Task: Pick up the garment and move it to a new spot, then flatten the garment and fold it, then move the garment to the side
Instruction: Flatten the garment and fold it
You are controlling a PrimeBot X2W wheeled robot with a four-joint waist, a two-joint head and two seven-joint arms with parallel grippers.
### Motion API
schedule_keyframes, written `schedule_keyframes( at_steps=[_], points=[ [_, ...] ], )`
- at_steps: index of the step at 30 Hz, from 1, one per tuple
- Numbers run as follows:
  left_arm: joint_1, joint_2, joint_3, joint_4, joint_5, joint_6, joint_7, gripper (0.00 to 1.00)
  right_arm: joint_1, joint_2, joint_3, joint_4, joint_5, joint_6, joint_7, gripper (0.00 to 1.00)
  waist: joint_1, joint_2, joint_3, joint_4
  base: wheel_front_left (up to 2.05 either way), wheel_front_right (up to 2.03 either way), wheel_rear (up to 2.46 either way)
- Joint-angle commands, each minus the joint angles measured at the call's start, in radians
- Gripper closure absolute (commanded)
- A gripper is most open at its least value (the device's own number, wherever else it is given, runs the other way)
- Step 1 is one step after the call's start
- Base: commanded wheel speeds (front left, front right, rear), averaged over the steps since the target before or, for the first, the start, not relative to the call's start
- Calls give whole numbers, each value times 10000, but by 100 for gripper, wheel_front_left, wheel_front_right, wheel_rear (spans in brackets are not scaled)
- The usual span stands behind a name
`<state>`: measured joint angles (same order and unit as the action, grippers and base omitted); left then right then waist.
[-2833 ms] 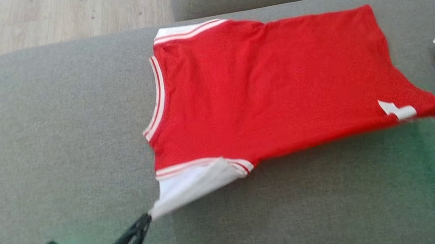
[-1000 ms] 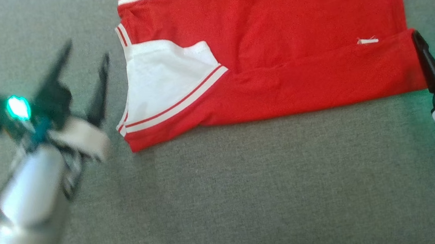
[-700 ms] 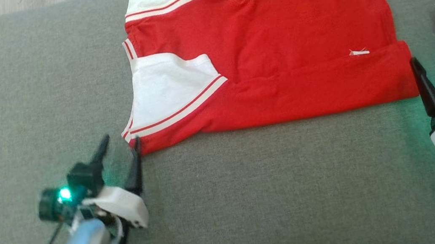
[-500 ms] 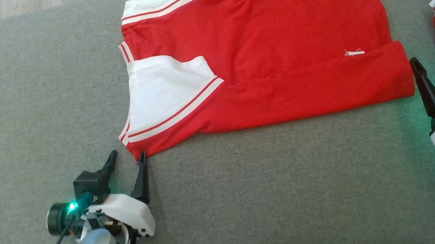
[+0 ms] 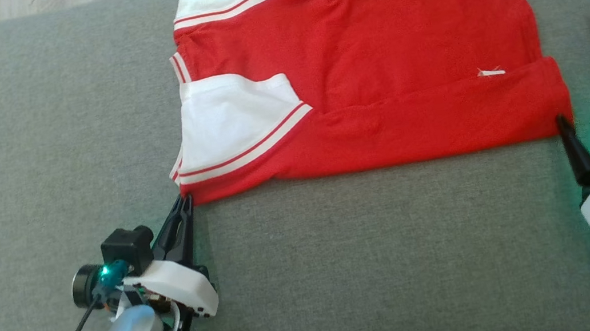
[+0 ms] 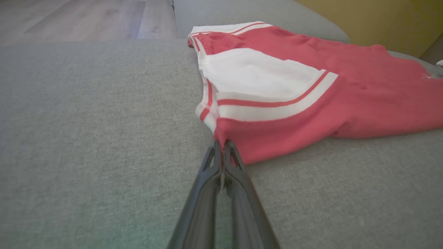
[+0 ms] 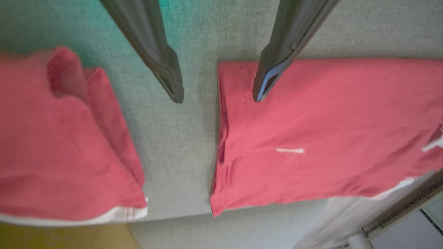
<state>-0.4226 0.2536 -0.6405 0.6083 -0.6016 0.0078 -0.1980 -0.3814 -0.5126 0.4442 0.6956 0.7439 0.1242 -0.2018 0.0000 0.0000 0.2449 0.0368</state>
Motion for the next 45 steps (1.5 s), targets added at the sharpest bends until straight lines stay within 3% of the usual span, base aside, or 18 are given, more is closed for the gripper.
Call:
schedule_keyframes(
  at_steps=[1, 5, 6, 7, 8, 9, 17, 26, 34, 45],
  points=[
    [-207, 314, 327, -278, 93, -23, -116, 100, -89, -167, 138, -129, 90, 65, 13, 0, 0, 0, 6, 52, 0, 0, 0],
    [-285, 412, 307, -507, 178, 27, -172, 100, -201, -135, 398, 199, 345, 65, 412, 0, 0, 0, 27, 167, 0, 0, 0],
    [-297, 434, 295, -553, 200, 38, -179, 100, -228, -142, 453, 260, 421, 65, 498, 15, 0, 0, 30, 187, 0, 0, 0],
    [-303, 452, 288, -599, 213, 50, -188, 100, -248, -152, 509, 312, 508, 65, 589, 50, 0, 0, 27, 208, 0, 0, 0],
    [-300, 471, 280, -638, 218, 52, -191, 100, -262, -171, 573, 338, 602, 65, 678, 96, 0, 0, 18, 229, 0, 0, 0],
    [-289, 492, 273, -680, 220, 54, -195, 100, -274, -206, 629, 342, 687, 65, 724, 100, 0, 0, 5, 249, 0, 0, 0],
    [259, 697, 195, -1235, 216, 209, -255, 100, -2, -805, 976, 33, 1307, 65, 693, 100, 0, 0, -433, 379, 0, 0, 0],
    [2098, 929, 14, -2382, -70, 702, -122, 100, 1362, -1595, 1257, -592, 1894, 65, 414, 100, 0, 0, -1322, 495, 0, 0, 0],
    [3582, 1243, -213, -3314, -238, 1114, 97, 100, 2905, -1773, 1074, -1055, 2043, 65, 94, 100, 0, 0, -1788, 604, 0, 0, 0],
    [4340, 1574, -440, -4215, -287, 1455, 569, 100, 3898, -1793, 465, -1588, 1909, 65, 243, 100, 0, 0, -1773, 658, 0, 0, 0]
  ],
)
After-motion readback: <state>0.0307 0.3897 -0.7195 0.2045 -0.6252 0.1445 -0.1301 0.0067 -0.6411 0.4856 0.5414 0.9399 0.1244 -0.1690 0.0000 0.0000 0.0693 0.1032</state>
